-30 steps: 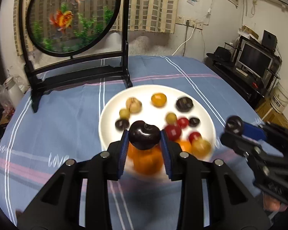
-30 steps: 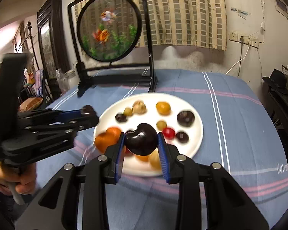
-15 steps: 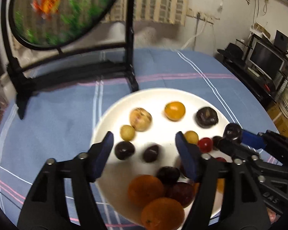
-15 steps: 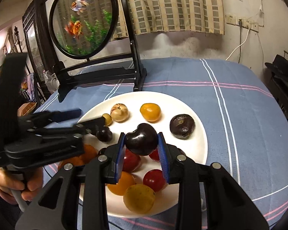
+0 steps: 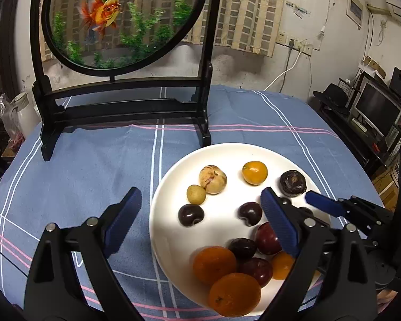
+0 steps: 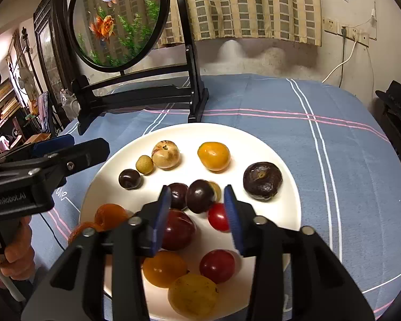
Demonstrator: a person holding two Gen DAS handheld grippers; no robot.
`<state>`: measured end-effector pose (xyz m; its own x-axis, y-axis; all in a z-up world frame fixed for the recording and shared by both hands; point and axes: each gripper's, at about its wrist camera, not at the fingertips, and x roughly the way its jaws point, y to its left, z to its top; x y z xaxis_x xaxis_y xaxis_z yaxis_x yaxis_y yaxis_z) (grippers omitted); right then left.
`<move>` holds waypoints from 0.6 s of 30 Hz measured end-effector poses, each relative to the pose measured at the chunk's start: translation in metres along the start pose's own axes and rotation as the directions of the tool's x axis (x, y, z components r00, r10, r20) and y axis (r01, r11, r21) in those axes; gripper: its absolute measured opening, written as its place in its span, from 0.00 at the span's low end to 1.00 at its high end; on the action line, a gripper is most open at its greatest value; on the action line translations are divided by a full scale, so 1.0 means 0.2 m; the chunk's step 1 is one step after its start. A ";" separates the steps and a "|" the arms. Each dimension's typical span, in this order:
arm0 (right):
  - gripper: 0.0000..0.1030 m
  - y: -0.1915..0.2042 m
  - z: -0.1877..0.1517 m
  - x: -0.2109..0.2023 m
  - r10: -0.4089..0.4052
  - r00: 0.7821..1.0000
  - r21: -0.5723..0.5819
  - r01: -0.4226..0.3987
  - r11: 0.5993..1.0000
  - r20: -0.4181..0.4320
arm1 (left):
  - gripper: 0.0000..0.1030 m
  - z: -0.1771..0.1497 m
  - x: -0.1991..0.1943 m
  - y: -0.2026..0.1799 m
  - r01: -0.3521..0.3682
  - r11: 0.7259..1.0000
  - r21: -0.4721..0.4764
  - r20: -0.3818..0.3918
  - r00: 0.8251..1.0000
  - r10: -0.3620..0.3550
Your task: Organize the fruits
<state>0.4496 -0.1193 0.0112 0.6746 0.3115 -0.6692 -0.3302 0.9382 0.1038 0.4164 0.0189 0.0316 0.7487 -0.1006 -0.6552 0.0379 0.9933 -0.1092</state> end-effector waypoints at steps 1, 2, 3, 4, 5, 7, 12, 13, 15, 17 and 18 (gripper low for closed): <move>0.52 0.00 0.00 0.00 -0.004 1.000 -0.002 0.004 1.000 0.001 | 0.90 0.00 0.00 0.00 -0.007 1.000 0.002 -0.001 1.000 0.007; 0.60 0.00 0.00 -0.01 -0.008 1.000 -0.001 0.008 1.000 0.002 | 0.90 0.00 0.00 0.00 -0.011 1.000 0.002 -0.002 1.000 0.011; 0.61 0.00 0.00 -0.01 -0.010 1.000 -0.002 0.010 1.000 0.002 | 0.91 0.00 -0.01 0.00 -0.013 1.000 0.002 -0.003 1.000 0.013; 0.61 0.00 0.00 -0.01 -0.012 1.000 -0.004 0.012 1.000 -0.004 | 0.92 0.00 -0.02 0.00 -0.015 1.000 0.002 -0.002 1.000 0.015; 0.61 0.00 0.00 -0.02 -0.013 1.000 -0.006 0.013 1.000 -0.011 | 0.93 0.00 -0.03 -0.01 -0.017 1.000 0.004 0.000 1.000 0.017; 0.62 0.00 0.00 -0.03 -0.022 1.000 -0.006 0.022 1.000 -0.015 | 0.94 0.01 -0.06 -0.01 -0.026 1.000 0.014 0.003 1.000 0.026; 0.66 0.00 -0.04 -0.13 -0.034 0.999 -0.003 0.033 0.999 -0.029 | 0.96 -0.03 -0.19 -0.03 -0.050 0.998 0.046 0.004 0.999 0.050; 0.66 0.00 -0.06 -0.17 -0.031 0.999 -0.009 0.031 0.999 -0.029 | 0.96 -0.05 -0.23 -0.02 -0.060 0.997 0.050 0.011 0.998 0.059; 0.66 0.00 -0.12 -0.25 -0.033 0.999 -0.024 0.032 0.999 -0.026 | 0.97 -0.10 -0.30 -0.01 -0.069 0.996 0.048 0.015 0.998 0.069; 0.67 0.00 -0.18 -0.33 -0.030 0.999 -0.035 0.029 0.999 -0.015 | 0.97 -0.15 -0.35 0.00 -0.072 0.997 0.038 0.007 0.997 0.072; 0.68 0.00 -0.21 -0.37 -0.024 1.000 -0.037 0.024 0.999 -0.012 | 0.97 -0.17 -0.38 0.01 -0.075 0.997 0.035 0.003 0.997 0.075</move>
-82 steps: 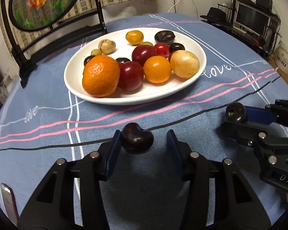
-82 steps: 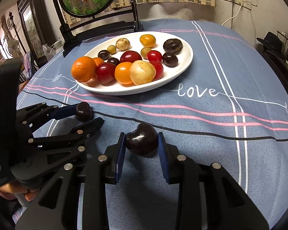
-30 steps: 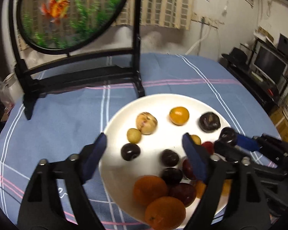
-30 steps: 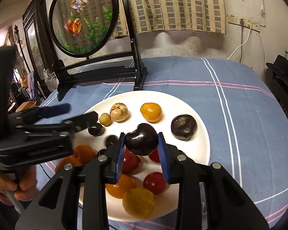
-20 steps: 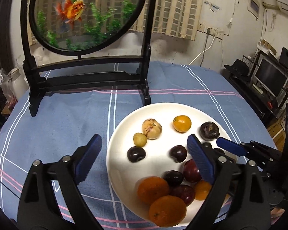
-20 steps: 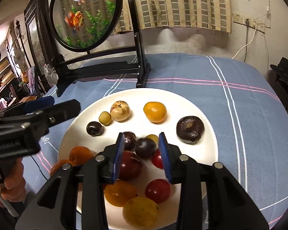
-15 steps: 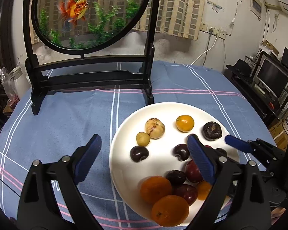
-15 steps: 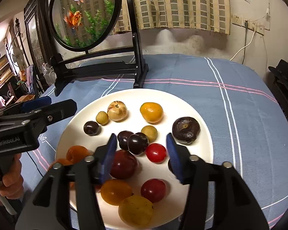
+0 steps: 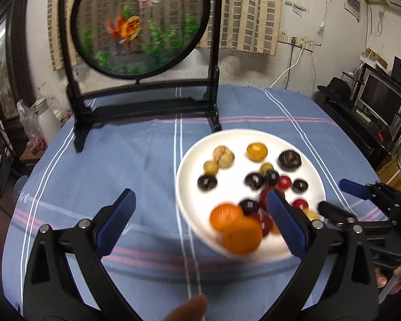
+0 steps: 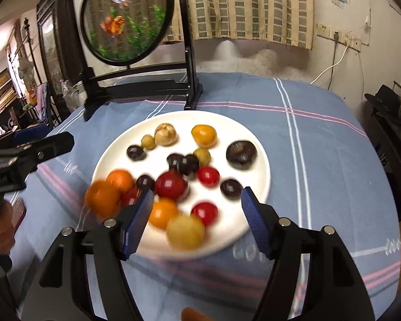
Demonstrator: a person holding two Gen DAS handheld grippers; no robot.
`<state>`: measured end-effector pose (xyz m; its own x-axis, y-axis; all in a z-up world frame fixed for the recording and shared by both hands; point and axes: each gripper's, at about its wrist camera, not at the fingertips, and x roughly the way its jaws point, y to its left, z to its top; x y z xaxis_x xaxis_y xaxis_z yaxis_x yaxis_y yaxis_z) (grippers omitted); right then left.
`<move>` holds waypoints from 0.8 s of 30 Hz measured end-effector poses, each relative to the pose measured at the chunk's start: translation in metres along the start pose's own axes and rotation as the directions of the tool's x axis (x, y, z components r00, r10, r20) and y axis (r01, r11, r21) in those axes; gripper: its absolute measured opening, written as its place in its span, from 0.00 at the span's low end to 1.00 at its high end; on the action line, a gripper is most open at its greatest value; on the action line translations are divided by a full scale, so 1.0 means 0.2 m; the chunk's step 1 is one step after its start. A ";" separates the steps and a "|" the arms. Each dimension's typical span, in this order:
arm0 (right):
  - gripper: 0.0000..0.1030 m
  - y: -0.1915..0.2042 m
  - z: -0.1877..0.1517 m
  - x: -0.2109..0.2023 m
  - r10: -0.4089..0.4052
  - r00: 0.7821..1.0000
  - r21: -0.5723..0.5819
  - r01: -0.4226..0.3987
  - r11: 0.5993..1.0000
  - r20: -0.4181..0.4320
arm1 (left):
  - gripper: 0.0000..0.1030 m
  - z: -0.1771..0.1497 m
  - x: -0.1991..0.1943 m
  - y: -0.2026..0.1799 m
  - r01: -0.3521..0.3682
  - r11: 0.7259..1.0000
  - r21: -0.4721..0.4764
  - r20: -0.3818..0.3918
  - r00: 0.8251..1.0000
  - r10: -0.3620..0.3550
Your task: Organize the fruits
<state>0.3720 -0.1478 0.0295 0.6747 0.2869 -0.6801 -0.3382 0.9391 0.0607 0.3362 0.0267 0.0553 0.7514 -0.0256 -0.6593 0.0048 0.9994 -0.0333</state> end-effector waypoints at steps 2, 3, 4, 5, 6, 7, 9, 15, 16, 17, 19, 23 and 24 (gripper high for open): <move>0.99 0.01 -0.08 -0.08 0.019 1.000 -0.003 -0.018 1.000 0.010 | 0.97 -0.05 -0.05 0.01 -0.007 1.000 0.000 -0.003 1.000 0.007; 0.99 0.02 -0.11 -0.12 0.026 0.999 -0.006 -0.026 1.000 0.027 | 0.97 -0.09 -0.08 0.01 -0.011 1.000 0.002 0.000 1.000 0.011; 0.99 0.04 -0.16 -0.16 0.037 0.999 -0.016 -0.036 0.999 0.040 | 0.97 -0.11 -0.10 0.01 -0.014 1.000 0.004 0.004 1.000 0.014; 0.99 0.05 -0.19 -0.19 0.043 0.998 -0.024 -0.042 0.999 0.042 | 0.97 -0.16 -0.13 0.01 -0.017 1.000 0.004 0.011 1.000 0.017; 0.99 0.06 -0.22 -0.21 0.049 0.998 -0.031 -0.048 0.998 0.044 | 0.97 -0.20 -0.15 0.01 -0.017 1.000 0.004 0.012 1.000 0.017; 0.99 0.07 -0.26 -0.23 0.056 0.997 -0.034 -0.054 0.998 0.047 | 0.97 -0.24 -0.17 0.01 -0.015 1.000 0.004 0.010 1.000 0.015; 0.99 0.07 -0.35 -0.26 0.064 0.997 -0.042 -0.062 0.997 0.039 | 0.97 -0.29 -0.20 0.00 -0.009 1.000 0.006 0.006 1.000 0.009; 0.99 0.07 -0.52 -0.29 0.000 1.000 -0.060 0.000 0.998 0.002 | 0.97 -0.48 -0.23 -0.03 0.022 1.000 0.008 -0.036 0.999 -0.021; 0.99 0.08 -0.54 -0.30 -0.019 1.000 -0.069 0.019 0.997 0.003 | 0.97 -0.51 -0.24 -0.04 0.025 1.000 0.013 -0.039 0.999 -0.024; 0.99 0.08 -0.56 -0.30 -0.029 1.000 -0.081 0.030 0.996 0.006 | 0.97 -0.52 -0.24 -0.05 0.023 1.000 0.019 -0.038 0.999 -0.022; 0.99 0.09 -0.57 -0.31 -0.043 0.999 -0.097 0.043 0.994 0.009 | 0.97 -0.55 -0.24 -0.08 0.011 0.999 0.044 -0.040 0.999 -0.009; 0.99 0.08 -0.57 -0.31 -0.035 0.999 -0.096 0.036 0.995 0.005 | 0.97 -0.59 -0.25 -0.13 0.012 0.996 0.090 -0.038 0.999 -0.008; 0.99 0.08 -0.57 -0.31 -0.035 0.999 -0.096 0.035 0.995 0.001 | 0.97 -0.59 -0.25 -0.14 0.014 0.995 0.094 -0.039 0.999 -0.010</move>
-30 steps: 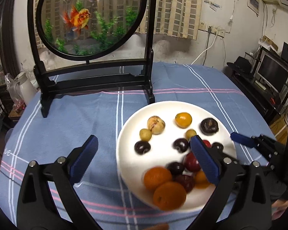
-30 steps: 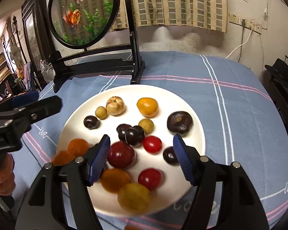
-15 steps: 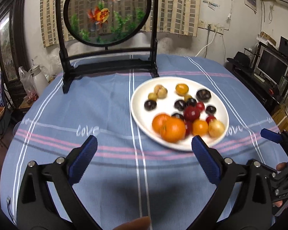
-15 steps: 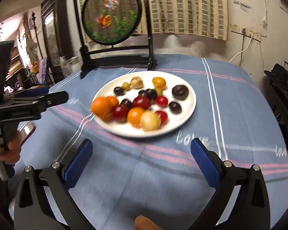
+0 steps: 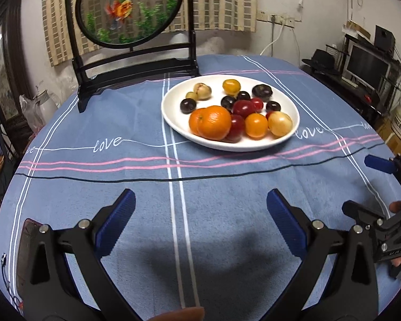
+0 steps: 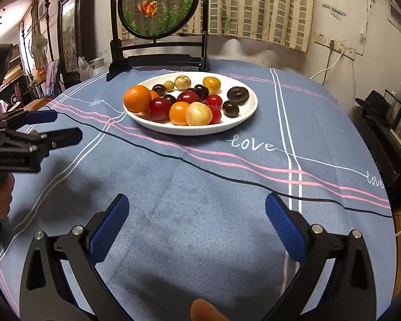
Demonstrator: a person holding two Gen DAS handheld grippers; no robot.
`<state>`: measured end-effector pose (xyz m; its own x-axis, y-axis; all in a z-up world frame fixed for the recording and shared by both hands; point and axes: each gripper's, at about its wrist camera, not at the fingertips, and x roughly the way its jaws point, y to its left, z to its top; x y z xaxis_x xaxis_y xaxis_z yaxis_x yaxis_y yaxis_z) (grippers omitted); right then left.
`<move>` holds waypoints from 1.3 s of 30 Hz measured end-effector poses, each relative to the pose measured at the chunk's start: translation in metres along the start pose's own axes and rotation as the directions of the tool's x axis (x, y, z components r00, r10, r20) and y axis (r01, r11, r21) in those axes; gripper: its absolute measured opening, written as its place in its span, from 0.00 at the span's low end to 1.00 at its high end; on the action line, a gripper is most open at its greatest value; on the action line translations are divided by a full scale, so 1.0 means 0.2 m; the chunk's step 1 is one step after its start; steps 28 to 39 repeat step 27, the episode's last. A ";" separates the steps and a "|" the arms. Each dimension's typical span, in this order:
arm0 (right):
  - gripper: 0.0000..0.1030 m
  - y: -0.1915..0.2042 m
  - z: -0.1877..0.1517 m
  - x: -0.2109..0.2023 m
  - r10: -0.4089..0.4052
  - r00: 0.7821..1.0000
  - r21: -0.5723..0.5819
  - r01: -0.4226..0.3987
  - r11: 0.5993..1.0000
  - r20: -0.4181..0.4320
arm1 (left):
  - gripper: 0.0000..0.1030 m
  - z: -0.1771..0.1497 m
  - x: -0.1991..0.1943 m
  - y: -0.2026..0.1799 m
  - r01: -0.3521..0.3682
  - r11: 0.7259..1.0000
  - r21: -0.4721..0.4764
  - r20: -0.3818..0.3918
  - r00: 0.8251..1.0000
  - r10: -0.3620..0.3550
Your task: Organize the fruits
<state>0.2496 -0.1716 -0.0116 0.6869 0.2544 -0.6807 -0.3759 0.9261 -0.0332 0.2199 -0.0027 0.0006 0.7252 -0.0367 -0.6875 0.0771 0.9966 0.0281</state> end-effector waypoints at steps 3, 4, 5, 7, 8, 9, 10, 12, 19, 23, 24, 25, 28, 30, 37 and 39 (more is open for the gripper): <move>0.99 0.00 0.00 0.01 0.000 1.000 0.000 0.000 1.000 -0.008 | 0.97 0.00 0.00 -0.01 0.004 1.000 0.006 -0.006 1.000 -0.004; 0.99 0.00 0.00 0.01 -0.001 1.000 -0.001 0.001 1.000 -0.011 | 0.97 0.00 0.00 -0.01 0.002 1.000 0.007 -0.008 1.000 -0.002; 0.99 0.00 0.00 0.01 -0.003 1.000 -0.002 0.003 1.000 -0.012 | 0.97 -0.01 0.01 -0.01 0.004 1.000 0.009 -0.011 1.000 -0.004; 0.99 0.00 -0.01 0.01 -0.002 1.000 -0.001 0.002 1.000 -0.012 | 0.97 -0.01 0.01 -0.01 0.012 1.000 0.007 -0.019 1.000 -0.012; 0.99 0.00 -0.01 0.01 -0.001 1.000 0.001 0.001 1.000 -0.013 | 0.97 -0.01 0.01 -0.01 0.015 1.000 0.005 -0.019 1.000 -0.015; 0.99 0.00 -0.01 0.01 -0.001 1.000 0.002 0.001 1.000 -0.014 | 0.97 -0.01 0.01 -0.01 0.016 1.000 0.005 -0.019 1.000 -0.016; 0.99 0.00 0.00 0.01 -0.003 1.000 0.004 0.003 1.000 -0.016 | 0.97 -0.01 0.01 -0.01 0.016 1.000 0.004 -0.019 1.000 -0.016; 0.99 0.00 -0.01 0.01 -0.002 1.000 0.008 0.002 1.000 -0.018 | 0.97 -0.01 0.00 -0.01 0.015 1.000 0.002 -0.016 1.000 -0.015; 0.99 -0.01 -0.01 0.02 -0.006 1.000 0.014 0.006 1.000 -0.018 | 0.97 0.00 0.00 -0.01 -0.015 1.000 0.010 0.000 1.000 0.015; 0.99 -0.01 -0.01 0.01 -0.006 1.000 0.014 0.006 1.000 -0.018 | 0.97 0.00 0.00 0.00 -0.025 1.000 0.000 -0.005 1.000 0.025; 0.99 -0.01 -0.01 0.01 -0.006 1.000 0.014 0.007 1.000 -0.019 | 0.97 0.00 0.01 0.00 -0.024 1.000 -0.002 -0.007 1.000 0.024; 0.99 -0.01 -0.01 0.01 -0.007 1.000 0.013 0.007 1.000 -0.018 | 0.97 0.00 0.01 0.01 -0.023 1.000 -0.004 -0.009 1.000 0.023; 0.99 -0.01 -0.01 0.01 -0.007 1.000 0.013 0.008 1.000 -0.019 | 0.97 0.00 0.01 0.01 -0.019 1.000 -0.008 -0.013 1.000 0.019; 0.99 -0.01 -0.01 0.01 -0.007 1.000 0.013 0.008 1.000 -0.019 | 0.97 0.00 0.01 0.01 -0.019 1.000 -0.008 -0.013 1.000 0.019; 0.99 -0.01 -0.01 0.01 -0.007 1.000 0.013 0.008 1.000 -0.019 | 0.97 0.00 0.01 0.01 -0.019 1.000 -0.008 -0.013 1.000 0.019; 0.99 -0.01 -0.01 0.01 -0.007 1.000 0.013 0.008 1.000 -0.019 | 0.97 0.00 0.01 0.01 -0.019 1.000 -0.008 -0.013 1.000 0.019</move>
